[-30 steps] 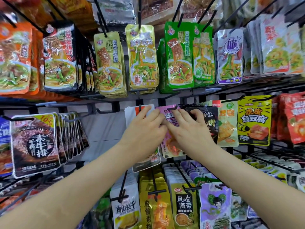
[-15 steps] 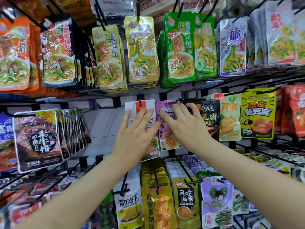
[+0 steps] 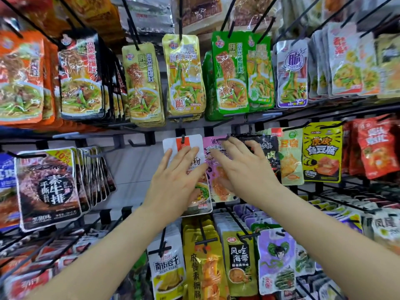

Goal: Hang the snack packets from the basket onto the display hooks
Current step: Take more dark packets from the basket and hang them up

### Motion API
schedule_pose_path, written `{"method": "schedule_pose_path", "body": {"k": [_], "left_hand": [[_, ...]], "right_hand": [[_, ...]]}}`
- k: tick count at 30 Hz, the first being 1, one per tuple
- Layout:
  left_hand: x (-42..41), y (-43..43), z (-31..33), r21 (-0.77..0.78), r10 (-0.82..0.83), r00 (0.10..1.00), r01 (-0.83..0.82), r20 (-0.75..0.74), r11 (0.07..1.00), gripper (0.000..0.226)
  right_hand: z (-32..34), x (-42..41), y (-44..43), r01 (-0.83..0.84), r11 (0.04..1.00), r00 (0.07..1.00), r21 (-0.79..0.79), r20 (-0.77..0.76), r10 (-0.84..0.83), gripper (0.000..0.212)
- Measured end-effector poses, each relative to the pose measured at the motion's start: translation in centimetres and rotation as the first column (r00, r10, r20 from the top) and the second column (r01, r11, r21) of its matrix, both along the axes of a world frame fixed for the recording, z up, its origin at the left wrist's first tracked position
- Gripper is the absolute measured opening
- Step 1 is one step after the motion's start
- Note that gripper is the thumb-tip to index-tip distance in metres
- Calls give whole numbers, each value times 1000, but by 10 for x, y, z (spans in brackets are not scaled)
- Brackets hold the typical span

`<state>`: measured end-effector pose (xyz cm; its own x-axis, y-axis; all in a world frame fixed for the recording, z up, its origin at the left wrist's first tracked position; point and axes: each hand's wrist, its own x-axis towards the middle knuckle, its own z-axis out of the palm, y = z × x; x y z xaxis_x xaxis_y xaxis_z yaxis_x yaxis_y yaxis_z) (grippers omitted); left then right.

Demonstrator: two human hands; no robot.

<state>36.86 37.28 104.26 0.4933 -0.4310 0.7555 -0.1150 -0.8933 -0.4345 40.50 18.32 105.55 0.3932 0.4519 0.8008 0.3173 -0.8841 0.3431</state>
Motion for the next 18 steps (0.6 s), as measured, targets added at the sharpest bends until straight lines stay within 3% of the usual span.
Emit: {"method": "schedule_pose_path", "body": {"k": [3, 6, 10, 13, 18], "left_hand": [[-8, -1, 2, -162, -142, 989, 135, -32, 978, 55], [-23, -4, 4, -381, -337, 940, 291, -59, 877, 44], [-51, -9, 4, -501, -522, 853, 457, 11, 735, 32], [-78, -10, -1, -556, -651, 756, 568, 62, 607, 25], [-128, -9, -27, -682, -793, 607, 598, 43, 421, 18]], "right_hand": [[5, -25, -7, -121, 978, 990, 170, -55, 132, 45], [8, -53, -12, -228, 879, 940, 418, -141, 311, 41], [2, -97, -14, -286, 734, 876, 617, -142, 461, 26], [-9, -134, -13, -286, 654, 847, 701, -135, 515, 15], [-40, -201, -9, -168, 627, 832, 761, -232, 504, 9]]}}
